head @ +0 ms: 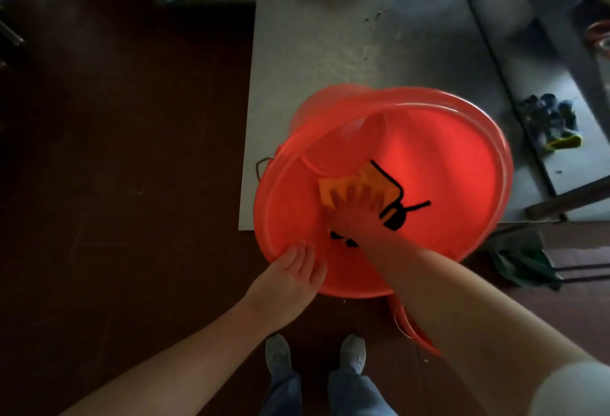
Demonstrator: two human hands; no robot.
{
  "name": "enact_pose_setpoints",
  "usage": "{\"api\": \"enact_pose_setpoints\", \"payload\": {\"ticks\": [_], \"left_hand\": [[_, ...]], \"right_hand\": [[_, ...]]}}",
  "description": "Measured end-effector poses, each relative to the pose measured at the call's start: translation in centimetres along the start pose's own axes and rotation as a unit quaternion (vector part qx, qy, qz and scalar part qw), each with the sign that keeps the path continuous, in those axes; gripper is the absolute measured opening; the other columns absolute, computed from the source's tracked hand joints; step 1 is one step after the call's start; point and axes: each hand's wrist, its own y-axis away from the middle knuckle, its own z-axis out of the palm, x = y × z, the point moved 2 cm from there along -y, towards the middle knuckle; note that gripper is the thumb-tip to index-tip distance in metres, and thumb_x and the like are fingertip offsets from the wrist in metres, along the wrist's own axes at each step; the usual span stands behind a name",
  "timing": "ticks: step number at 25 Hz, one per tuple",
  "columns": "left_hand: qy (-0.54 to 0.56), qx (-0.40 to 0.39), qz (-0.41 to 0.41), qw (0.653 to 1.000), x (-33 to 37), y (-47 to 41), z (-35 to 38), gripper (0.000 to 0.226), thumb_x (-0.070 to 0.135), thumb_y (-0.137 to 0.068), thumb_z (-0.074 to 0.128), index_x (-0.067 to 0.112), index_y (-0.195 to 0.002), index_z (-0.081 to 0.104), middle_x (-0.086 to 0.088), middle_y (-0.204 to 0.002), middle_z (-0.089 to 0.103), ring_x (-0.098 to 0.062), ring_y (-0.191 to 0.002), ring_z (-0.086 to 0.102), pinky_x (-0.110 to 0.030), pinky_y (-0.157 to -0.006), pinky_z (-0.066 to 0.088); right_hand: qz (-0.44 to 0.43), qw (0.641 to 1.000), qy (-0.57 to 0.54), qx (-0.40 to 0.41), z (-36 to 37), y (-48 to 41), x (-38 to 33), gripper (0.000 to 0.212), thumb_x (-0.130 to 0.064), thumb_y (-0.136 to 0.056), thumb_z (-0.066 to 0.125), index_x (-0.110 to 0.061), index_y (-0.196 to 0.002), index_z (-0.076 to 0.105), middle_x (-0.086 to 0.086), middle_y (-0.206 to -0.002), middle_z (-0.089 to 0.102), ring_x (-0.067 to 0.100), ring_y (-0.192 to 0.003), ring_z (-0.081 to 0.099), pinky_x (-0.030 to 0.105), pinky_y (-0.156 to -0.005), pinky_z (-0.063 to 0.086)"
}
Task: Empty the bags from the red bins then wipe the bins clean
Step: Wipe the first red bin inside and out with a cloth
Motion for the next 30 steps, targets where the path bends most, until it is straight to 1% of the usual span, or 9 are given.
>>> {"api": "enact_pose_setpoints", "payload": {"ticks": [5,10,12,14,16,21,24,28,30], "left_hand": [[0.003,0.028,-0.003,1.000,-0.1,0.0,-0.2,0.043,0.024,-0.093,0.038,0.013,-0.122,0.068,-0.022,-0.119,0.069,-0.037,-0.109,0.066,-0.046,-0.099,0.050],[-0.025,0.008,0.006,1.000,-0.3,0.2,-0.5,0.045,0.026,-0.094,0.039,0.012,-0.126,0.067,-0.023,-0.122,0.068,-0.038,-0.111,0.066,-0.048,-0.100,0.050],[-0.034,-0.023,0.022,0.999,-0.5,0.3,-0.6,0.044,0.030,-0.092,0.050,0.011,-0.128,0.065,-0.024,-0.124,0.066,-0.039,-0.113,0.065,-0.049,-0.102,0.048],[-0.039,-0.045,0.023,0.998,-0.6,0.0,-1.1,0.044,0.034,-0.091,0.055,0.010,-0.127,0.064,-0.024,-0.125,0.065,-0.040,-0.114,0.064,-0.050,-0.103,0.047],[-0.045,-0.047,0.028,0.997,-0.7,-0.5,-2.0,0.042,0.033,-0.093,0.049,0.009,-0.125,0.063,-0.024,-0.124,0.065,-0.040,-0.114,0.064,-0.051,-0.103,0.047],[-0.071,-0.046,0.047,0.995,-1.2,-0.6,-2.5,0.044,0.035,-0.094,0.045,0.010,-0.126,0.063,-0.019,-0.119,0.068,-0.037,-0.108,0.065,-0.048,-0.103,0.048],[-0.064,-0.041,0.053,0.996,-1.5,-0.3,-2.3,0.043,0.035,-0.094,0.050,0.009,-0.126,0.063,-0.020,-0.118,0.068,-0.037,-0.107,0.065,-0.048,-0.101,0.049],[-0.051,-0.051,0.048,0.996,-1.4,-0.1,-2.3,0.043,0.035,-0.093,0.055,0.009,-0.127,0.062,-0.021,-0.119,0.067,-0.038,-0.109,0.065,-0.049,-0.103,0.047],[-0.055,-0.053,0.047,0.996,-1.3,-0.2,-2.5,0.043,0.031,-0.093,0.050,0.007,-0.128,0.061,-0.023,-0.120,0.067,-0.038,-0.110,0.065,-0.050,-0.104,0.046]], "right_hand": [[-0.042,0.997,0.015,-0.064,0.4,0.5,-2.7,0.066,-0.069,-0.100,0.018,-0.042,-0.160,0.008,0.001,-0.170,-0.002,0.038,-0.154,-0.005,0.062,-0.118,-0.010],[-0.075,0.987,0.130,0.061,-2.8,1.9,4.4,0.069,-0.062,-0.093,0.020,-0.034,-0.152,0.042,0.010,-0.166,0.022,0.038,-0.153,0.009,0.059,-0.115,-0.009],[-0.091,0.974,0.200,0.063,-3.7,1.8,6.7,0.077,-0.059,-0.085,0.013,-0.030,-0.140,0.059,0.015,-0.161,0.033,0.042,-0.152,0.015,0.053,-0.118,-0.018],[-0.068,0.974,0.216,0.030,-4.1,3.5,6.9,0.064,-0.056,-0.090,0.027,-0.029,-0.135,0.064,0.017,-0.158,0.039,0.043,-0.151,0.020,0.049,-0.117,-0.025],[-0.055,0.981,0.184,0.041,-3.2,5.5,5.3,0.058,-0.057,-0.097,0.034,-0.032,-0.147,0.050,0.013,-0.164,0.027,0.041,-0.153,0.012,0.056,-0.114,-0.026],[-0.001,0.996,0.047,-0.082,0.2,8.8,-0.5,0.067,-0.066,-0.101,0.015,-0.039,-0.160,0.003,0.004,-0.170,-0.005,0.040,-0.154,-0.009,0.061,-0.119,-0.009],[-0.032,0.994,0.069,-0.073,0.0,9.6,0.2,0.065,-0.067,-0.101,0.013,-0.041,-0.160,0.004,0.002,-0.170,-0.003,0.036,-0.155,-0.007,0.058,-0.121,-0.007],[-0.051,0.980,0.191,0.015,-2.8,9.6,5.3,0.082,-0.069,-0.086,0.000,-0.037,-0.157,0.027,0.007,-0.169,0.011,0.036,-0.155,-0.002,0.054,-0.120,-0.014],[-0.040,0.968,0.248,0.024,-4.2,9.6,7.1,0.074,-0.066,-0.092,0.010,-0.035,-0.157,0.029,0.009,-0.169,0.009,0.036,-0.155,-0.006,0.053,-0.119,-0.016]]}}
